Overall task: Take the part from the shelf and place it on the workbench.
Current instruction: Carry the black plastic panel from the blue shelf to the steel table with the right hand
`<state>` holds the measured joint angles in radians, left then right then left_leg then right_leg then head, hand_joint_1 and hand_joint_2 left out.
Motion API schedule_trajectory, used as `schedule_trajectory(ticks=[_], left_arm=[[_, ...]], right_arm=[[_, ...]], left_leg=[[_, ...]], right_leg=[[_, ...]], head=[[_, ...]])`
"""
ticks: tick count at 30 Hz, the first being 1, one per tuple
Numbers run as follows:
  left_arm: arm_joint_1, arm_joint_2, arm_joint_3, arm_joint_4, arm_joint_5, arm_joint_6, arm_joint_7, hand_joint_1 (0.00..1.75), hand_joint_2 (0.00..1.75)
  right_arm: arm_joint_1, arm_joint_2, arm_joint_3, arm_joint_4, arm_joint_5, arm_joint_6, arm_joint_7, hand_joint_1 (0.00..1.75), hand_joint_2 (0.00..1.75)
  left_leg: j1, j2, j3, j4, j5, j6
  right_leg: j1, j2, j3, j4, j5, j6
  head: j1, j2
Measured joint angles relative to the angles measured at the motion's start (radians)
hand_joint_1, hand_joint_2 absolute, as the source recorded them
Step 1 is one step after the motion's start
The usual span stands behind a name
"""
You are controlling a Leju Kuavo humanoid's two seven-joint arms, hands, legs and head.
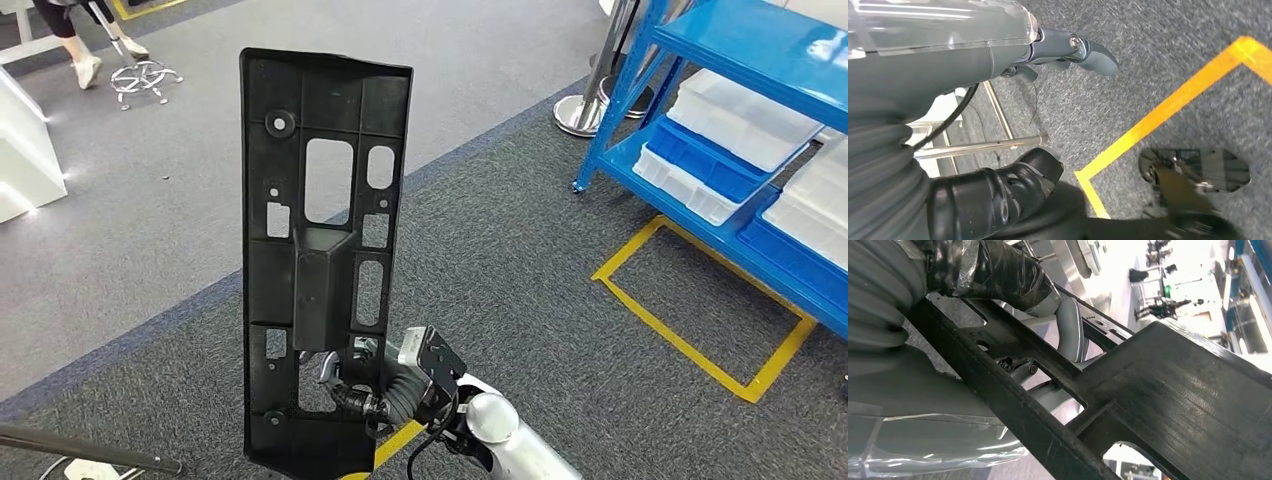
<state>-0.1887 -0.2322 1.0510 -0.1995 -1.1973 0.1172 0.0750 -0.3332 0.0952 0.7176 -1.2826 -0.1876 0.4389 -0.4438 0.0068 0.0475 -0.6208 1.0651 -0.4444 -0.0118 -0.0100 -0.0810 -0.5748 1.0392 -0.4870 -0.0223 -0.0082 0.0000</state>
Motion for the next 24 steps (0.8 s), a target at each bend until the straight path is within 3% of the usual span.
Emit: schedule_trajectory(ticks=[2,4,6,8,9,10,11,12,13,15,17,19,21,24], left_arm=[[-0.003,0.001,0.0,0.0,-0.001,0.0,0.0,0.0,1.75],[-0.001,0.001,0.0,0.0,-0.003,-0.001,0.001,0.0,1.75],[0.0,0.001,-0.001,0.0,-0.004,-0.001,0.003,0.0,1.75],[-0.003,0.0,-0.003,0.0,-0.009,-0.004,0.006,0.0,1.75],[-0.005,0.0,-0.004,0.0,-0.013,-0.006,0.009,0.0,1.75],[-0.005,0.0,-0.005,0.0,-0.018,-0.01,0.012,0.0,1.75],[-0.005,0.0,-0.006,0.0,-0.023,-0.014,0.015,0.0,1.75],[-0.005,0.0,-0.007,0.0,-0.028,-0.017,0.017,0.0,1.75],[-0.006,0.0,-0.009,0.0,-0.033,-0.019,0.018,0.0,1.75],[-0.008,-0.002,-0.015,0.0,-0.041,-0.023,0.02,0.0,1.75],[-0.009,-0.003,-0.023,0.0,-0.045,-0.027,0.023,0.0,1.75],[-0.009,-0.002,-0.029,0.0,-0.049,-0.029,0.024,0.0,1.75],[-0.009,-0.001,-0.032,0.0,-0.054,-0.031,0.025,0.0,1.75],[-0.014,-0.001,-0.036,0.0,-0.061,-0.034,0.026,0.0,1.75]], right_arm=[[-0.001,0.0,0.002,-0.001,0.006,-0.005,-0.001,1.75,1.75],[-0.002,0.0,0.004,-0.004,0.009,-0.009,-0.002,1.75,1.75],[-0.005,0.0,0.007,-0.008,0.01,-0.01,-0.004,1.75,1.75],[-0.007,-0.003,0.008,-0.01,0.017,-0.012,-0.007,1.75,1.75],[-0.007,-0.006,0.009,-0.011,0.023,-0.014,-0.007,1.75,1.75],[-0.007,-0.009,0.01,-0.011,0.03,-0.017,-0.008,1.75,1.75],[-0.007,-0.013,0.012,-0.012,0.036,-0.022,-0.008,1.75,1.75],[-0.007,-0.016,0.013,-0.014,0.041,-0.027,-0.008,1.75,1.75],[-0.007,-0.019,0.014,-0.019,0.047,-0.033,-0.008,1.75,1.75],[-0.007,-0.026,0.015,-0.03,0.057,-0.043,-0.009,1.75,1.75],[-0.006,-0.035,0.015,-0.042,0.063,-0.048,-0.01,1.75,1.75],[-0.005,-0.041,0.016,-0.052,0.065,-0.05,-0.011,1.75,1.75],[-0.005,-0.043,0.017,-0.06,0.066,-0.055,-0.012,1.75,1.75],[0.001,-0.051,0.017,-0.071,0.074,-0.066,-0.015,1.75,1.75]], left_leg=[[-0.009,0.012,0.019,-0.044,0.004,0.012],[-0.007,-0.01,0.019,-0.052,0.01,0.023],[0.0,-0.03,0.023,-0.064,0.019,0.035],[0.003,-0.05,0.024,-0.069,0.024,0.042],[0.002,-0.061,0.023,-0.068,0.024,0.044],[0.002,-0.074,0.023,-0.067,0.024,0.045],[0.001,-0.087,0.023,-0.065,0.024,0.045],[0.001,-0.1,0.023,-0.063,0.023,0.044],[0.001,-0.113,0.023,-0.059,0.022,0.043],[0.002,-0.136,0.016,-0.048,0.018,0.036],[0.004,-0.154,0.006,-0.041,0.015,0.025],[0.008,-0.168,0.001,-0.042,0.017,0.012],[0.007,-0.142,-0.01,-0.018,0.003,0.001],[0.007,-0.065,-0.091,0.15,-0.082,-0.012]], right_leg=[[0.004,-0.017,0.002,-0.001,-0.002,0.009],[0.004,-0.029,0.006,-0.004,-0.005,0.02],[0.002,0.005,-0.005,0.029,-0.032,0.029],[0.0,0.057,-0.056,0.138,-0.092,0.033],[-0.001,0.07,-0.089,0.205,-0.119,0.033],[-0.001,0.076,-0.115,0.254,-0.131,0.033],[-0.001,0.079,-0.127,0.27,-0.122,0.032],[-0.001,0.081,-0.119,0.245,-0.095,0.031],[-0.002,0.088,-0.095,0.187,-0.055,0.029],[-0.005,0.13,-0.043,0.061,0.002,0.024],[-0.004,0.156,-0.025,0.011,0.012,0.022],[-0.002,0.14,-0.022,0.005,0.014,0.015],[-0.006,0.118,-0.013,-0.003,0.018,0.004],[-0.006,0.078,-0.006,-0.008,0.016,-0.006]], head=[[0.0,0.0],[0.001,0.0],[0.001,0.0],[0.002,0.0],[0.002,0.0],[0.002,0.0],[0.002,0.0],[0.002,0.0],[0.002,0.0],[0.002,0.0],[0.002,0.0],[0.002,0.0],[0.0,0.0],[-0.005,0.0]])
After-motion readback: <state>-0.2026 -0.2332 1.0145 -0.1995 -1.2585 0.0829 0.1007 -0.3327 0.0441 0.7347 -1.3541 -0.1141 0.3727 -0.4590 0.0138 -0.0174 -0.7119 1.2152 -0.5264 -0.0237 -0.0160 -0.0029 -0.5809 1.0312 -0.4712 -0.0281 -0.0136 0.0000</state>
